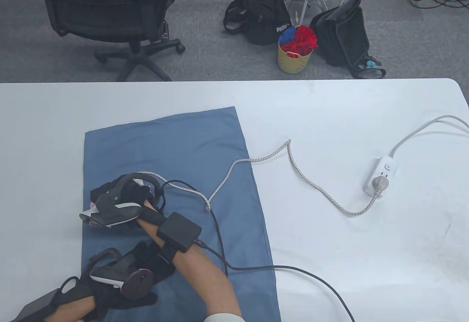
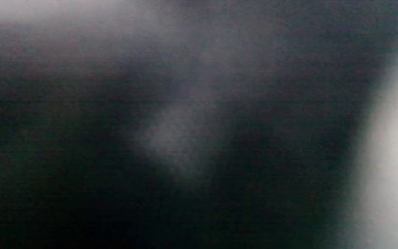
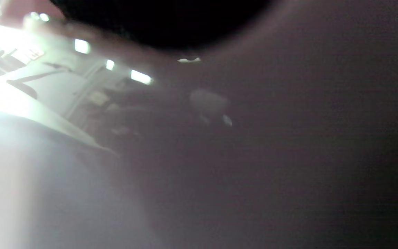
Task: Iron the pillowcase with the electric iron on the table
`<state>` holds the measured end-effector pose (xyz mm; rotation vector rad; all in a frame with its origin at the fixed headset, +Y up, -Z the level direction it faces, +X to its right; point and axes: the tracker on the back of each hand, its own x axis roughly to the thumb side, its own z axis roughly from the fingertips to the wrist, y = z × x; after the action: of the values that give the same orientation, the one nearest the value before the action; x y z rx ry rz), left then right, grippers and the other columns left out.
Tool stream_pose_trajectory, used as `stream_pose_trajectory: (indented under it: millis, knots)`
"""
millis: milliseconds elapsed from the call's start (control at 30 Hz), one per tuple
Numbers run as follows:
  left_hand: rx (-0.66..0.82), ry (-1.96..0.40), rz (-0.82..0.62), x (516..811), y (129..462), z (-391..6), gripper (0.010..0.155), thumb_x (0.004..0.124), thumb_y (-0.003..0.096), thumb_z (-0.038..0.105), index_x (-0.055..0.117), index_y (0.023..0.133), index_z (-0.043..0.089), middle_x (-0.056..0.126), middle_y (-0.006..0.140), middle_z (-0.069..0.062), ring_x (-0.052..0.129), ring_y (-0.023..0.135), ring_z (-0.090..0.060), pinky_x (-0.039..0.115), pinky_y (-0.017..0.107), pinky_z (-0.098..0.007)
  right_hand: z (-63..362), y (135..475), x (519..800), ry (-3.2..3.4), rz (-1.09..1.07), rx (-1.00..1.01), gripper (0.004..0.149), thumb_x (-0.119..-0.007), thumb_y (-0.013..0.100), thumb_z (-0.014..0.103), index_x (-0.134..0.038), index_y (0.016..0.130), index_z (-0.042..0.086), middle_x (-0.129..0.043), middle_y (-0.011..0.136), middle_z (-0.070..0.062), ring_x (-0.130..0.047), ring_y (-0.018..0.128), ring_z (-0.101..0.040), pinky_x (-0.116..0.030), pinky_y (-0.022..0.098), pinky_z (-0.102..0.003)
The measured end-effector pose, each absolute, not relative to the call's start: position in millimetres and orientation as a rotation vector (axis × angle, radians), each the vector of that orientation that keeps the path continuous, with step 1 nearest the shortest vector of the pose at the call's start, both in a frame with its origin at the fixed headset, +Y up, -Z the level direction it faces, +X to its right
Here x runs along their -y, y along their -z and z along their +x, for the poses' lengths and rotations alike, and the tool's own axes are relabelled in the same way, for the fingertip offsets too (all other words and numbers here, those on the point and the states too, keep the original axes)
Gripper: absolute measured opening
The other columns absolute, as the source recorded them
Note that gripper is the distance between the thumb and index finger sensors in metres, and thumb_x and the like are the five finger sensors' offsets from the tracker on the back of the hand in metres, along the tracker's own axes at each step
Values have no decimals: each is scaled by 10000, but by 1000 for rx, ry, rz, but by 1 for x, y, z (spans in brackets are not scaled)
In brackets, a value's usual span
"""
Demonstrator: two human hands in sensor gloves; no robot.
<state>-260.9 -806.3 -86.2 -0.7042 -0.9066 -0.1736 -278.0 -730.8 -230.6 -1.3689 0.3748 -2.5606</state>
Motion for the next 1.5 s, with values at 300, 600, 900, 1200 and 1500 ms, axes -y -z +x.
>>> stream_pose_trajectory:
  millis: [300, 600, 900, 1200, 1500]
  knots:
    - [907, 176, -702, 806, 86, -261, 776, 413, 494, 651, -129, 987, 394, -292, 1071, -15, -238, 965, -373, -55, 709, -572, -284, 252, 734, 2603, -1281, -412, 387, -728, 473, 393, -779, 822, 235, -886, 438, 42, -933, 230, -89, -838, 359, -392]
    - [906, 179, -700, 806, 86, -261, 775, 411, 493, 652, -129, 986, 395, -291, 1073, -15, -236, 967, -372, -52, 711, -572, -288, 288, 738, 2646, -1150, -428, 383, -728, 472, 398, -777, 823, 254, -894, 465, 45, -951, 268, -98, -832, 392, -403]
    - [904, 182, -697, 806, 86, -260, 774, 415, 493, 651, -123, 988, 397, -285, 1076, -16, -228, 972, -373, -46, 714, -573, -288, 304, 740, 2642, -964, -431, 384, -709, 472, 398, -745, 840, 294, -901, 523, 63, -982, 352, -102, -830, 470, -425]
    - [915, 187, -696, 804, 84, -260, 780, 431, 495, 650, -109, 997, 396, -270, 1086, -23, -211, 978, -380, -29, 720, -578, -206, 272, 727, 2600, -1027, -463, 377, -730, 459, 396, -793, 814, 284, -916, 432, 57, -964, 224, -77, -861, 370, -407]
    - [953, 212, -611, 804, 82, -249, 779, 409, 504, 660, -77, 1046, 384, -219, 1145, -38, -156, 1035, -406, 25, 758, -612, -163, 288, 744, 2659, -939, -464, 374, -720, 464, 392, -780, 818, 288, -901, 437, 59, -948, 235, -83, -852, 380, -400]
